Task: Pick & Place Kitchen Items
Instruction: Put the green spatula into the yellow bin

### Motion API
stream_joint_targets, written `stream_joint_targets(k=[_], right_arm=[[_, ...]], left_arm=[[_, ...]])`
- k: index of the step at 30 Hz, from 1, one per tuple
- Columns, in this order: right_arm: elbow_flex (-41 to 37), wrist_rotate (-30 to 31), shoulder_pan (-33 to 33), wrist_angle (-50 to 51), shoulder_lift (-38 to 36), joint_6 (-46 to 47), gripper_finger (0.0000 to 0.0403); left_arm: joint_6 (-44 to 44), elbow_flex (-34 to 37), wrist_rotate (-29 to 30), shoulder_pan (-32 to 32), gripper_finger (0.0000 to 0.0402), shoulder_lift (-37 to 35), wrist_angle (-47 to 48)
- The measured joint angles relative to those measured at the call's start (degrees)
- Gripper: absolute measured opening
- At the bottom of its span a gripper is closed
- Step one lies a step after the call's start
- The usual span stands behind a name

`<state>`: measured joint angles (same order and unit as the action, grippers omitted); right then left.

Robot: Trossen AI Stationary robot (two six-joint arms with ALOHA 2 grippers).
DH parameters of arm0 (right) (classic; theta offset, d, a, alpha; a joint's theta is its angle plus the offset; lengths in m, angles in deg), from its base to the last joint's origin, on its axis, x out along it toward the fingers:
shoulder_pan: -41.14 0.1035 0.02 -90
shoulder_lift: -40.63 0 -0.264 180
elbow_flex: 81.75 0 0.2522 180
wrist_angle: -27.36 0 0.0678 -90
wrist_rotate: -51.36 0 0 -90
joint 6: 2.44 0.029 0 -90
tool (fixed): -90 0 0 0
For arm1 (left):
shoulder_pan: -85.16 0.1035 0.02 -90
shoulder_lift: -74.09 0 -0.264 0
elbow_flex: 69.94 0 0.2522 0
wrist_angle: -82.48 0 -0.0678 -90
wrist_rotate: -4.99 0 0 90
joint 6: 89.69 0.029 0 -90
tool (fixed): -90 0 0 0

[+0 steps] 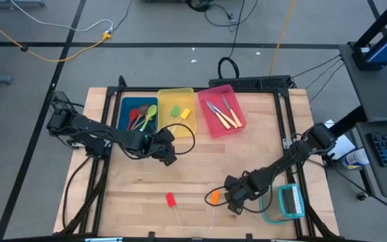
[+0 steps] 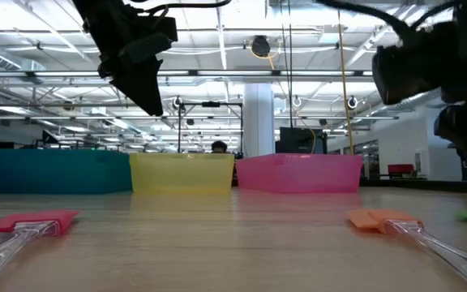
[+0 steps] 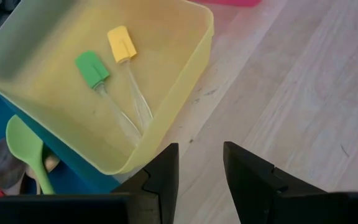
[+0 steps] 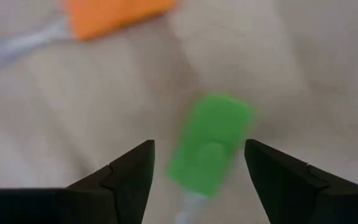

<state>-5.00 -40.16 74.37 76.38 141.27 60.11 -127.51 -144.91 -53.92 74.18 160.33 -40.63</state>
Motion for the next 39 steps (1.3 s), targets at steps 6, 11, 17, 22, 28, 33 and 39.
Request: stream_joint_targets(k=[6,11,17,22,28,33,39], right_arm=[[0.2,-0.55,0.0,0.25,2.63,1.54,0.024],[0.24,0.11,-0.02,2.8,3.1,3.09,0.0228],[0.13,1.38,0.0,4.69,3.19,4.28,0.0189],[0.08,1.25,-0.02,2.75,3.13,3.17,0.0129],[-0.03,1.32,-0.37,-0.14,2.41,-0.48,0.0042],[-0.22,1.42,-1.46,-0.91,0.16,-3.44,0.002],[-0.24,7.7,-3.82,-2.96,-3.14,-9.72,0.002]], left_arm=[[-0.03,0.02,-0.04,0.04,0.0131,0.0,-0.12],[-0.08,0.02,-0.07,0.02,0.0131,0.0,-0.17],[-0.21,0.02,-0.07,0.02,0.0131,0.0,-0.17],[-0.21,0.02,-0.07,0.02,0.0131,0.0,-0.17],[-0.19,0.02,-0.07,0.02,0.0131,0.0,-0.15],[1.44,0.02,-0.78,-0.02,0.0131,0.0,0.36],[2.79,0.04,-3.92,-0.32,0.0131,-2.92,3.25]])
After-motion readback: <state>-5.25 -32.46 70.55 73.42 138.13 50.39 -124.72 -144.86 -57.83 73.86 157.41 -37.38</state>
